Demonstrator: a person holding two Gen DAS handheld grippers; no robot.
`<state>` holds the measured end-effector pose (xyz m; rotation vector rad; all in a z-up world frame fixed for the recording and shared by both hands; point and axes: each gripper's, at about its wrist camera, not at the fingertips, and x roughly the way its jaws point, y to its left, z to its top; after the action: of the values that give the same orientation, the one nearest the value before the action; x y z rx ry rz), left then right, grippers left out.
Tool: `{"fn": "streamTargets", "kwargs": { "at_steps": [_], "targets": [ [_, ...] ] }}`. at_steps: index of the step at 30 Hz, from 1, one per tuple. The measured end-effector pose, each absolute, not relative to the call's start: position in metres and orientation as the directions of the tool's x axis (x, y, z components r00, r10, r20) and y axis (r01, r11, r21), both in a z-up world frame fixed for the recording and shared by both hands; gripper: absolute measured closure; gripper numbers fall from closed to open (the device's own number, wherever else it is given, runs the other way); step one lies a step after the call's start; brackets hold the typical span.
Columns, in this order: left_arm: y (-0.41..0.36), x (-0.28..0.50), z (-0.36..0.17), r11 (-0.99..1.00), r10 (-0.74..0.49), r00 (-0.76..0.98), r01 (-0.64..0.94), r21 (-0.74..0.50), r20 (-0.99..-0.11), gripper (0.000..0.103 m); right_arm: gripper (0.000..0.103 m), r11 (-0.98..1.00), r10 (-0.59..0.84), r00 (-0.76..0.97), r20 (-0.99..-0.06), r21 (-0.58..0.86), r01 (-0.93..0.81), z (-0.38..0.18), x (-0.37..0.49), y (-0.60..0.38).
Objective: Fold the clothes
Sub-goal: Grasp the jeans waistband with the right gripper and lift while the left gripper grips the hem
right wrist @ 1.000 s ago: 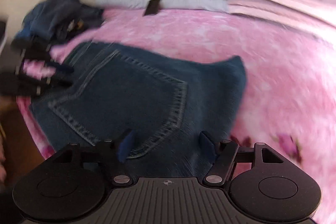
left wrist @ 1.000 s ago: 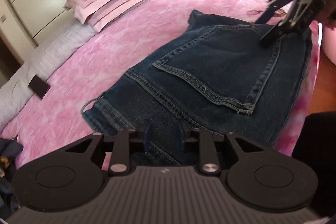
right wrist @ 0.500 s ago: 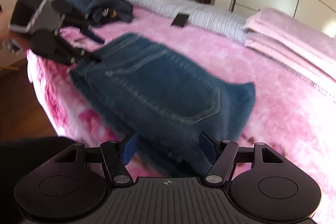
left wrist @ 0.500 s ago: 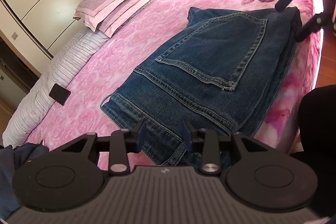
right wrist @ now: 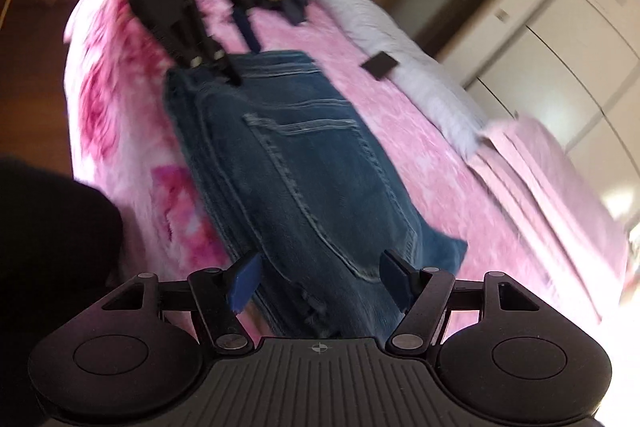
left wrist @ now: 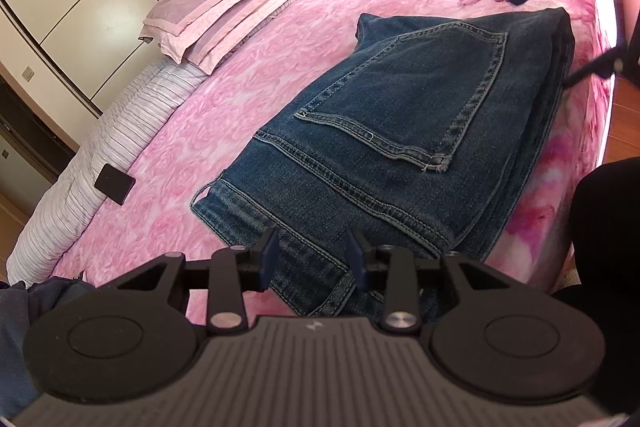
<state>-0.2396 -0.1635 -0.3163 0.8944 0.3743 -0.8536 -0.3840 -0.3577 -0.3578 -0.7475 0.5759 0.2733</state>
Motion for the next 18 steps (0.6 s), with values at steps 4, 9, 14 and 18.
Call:
{"fn": "streamTargets", "kwargs": {
  "at_steps": [4,9,14,18],
  "targets": [
    [-0.147,-0.252,-0.305,0.351,-0.550,0.645,0.755,0.554,-0.530,0.055,0.036,0.624,0.021,0.799,-0.601,-0.616,-0.480,-0.373,-0.374,-0.344],
    [-0.128,-0.284,-0.306,0.241,-0.616,0.616,0.741,0.626,-0.491,0.038,0.036,0.533,0.000,0.774,-0.633,-0.655,-0.535,-0.394,-0.365,-0.338],
    [-0.140,-0.308,-0.340,0.097,-0.592,0.628,0.678,0.729,-0.505,0.038,0.036,0.452,-0.017,0.775,-0.632,-0.696,-0.558,-0.406,-0.365,-0.331],
    [-0.154,-0.323,-0.371,-0.036,-0.576,0.644,0.596,0.802,-0.503,0.037,0.036,0.418,-0.026,0.772,-0.635,-0.708,-0.569,-0.407,-0.368,-0.329]
  ]
}}
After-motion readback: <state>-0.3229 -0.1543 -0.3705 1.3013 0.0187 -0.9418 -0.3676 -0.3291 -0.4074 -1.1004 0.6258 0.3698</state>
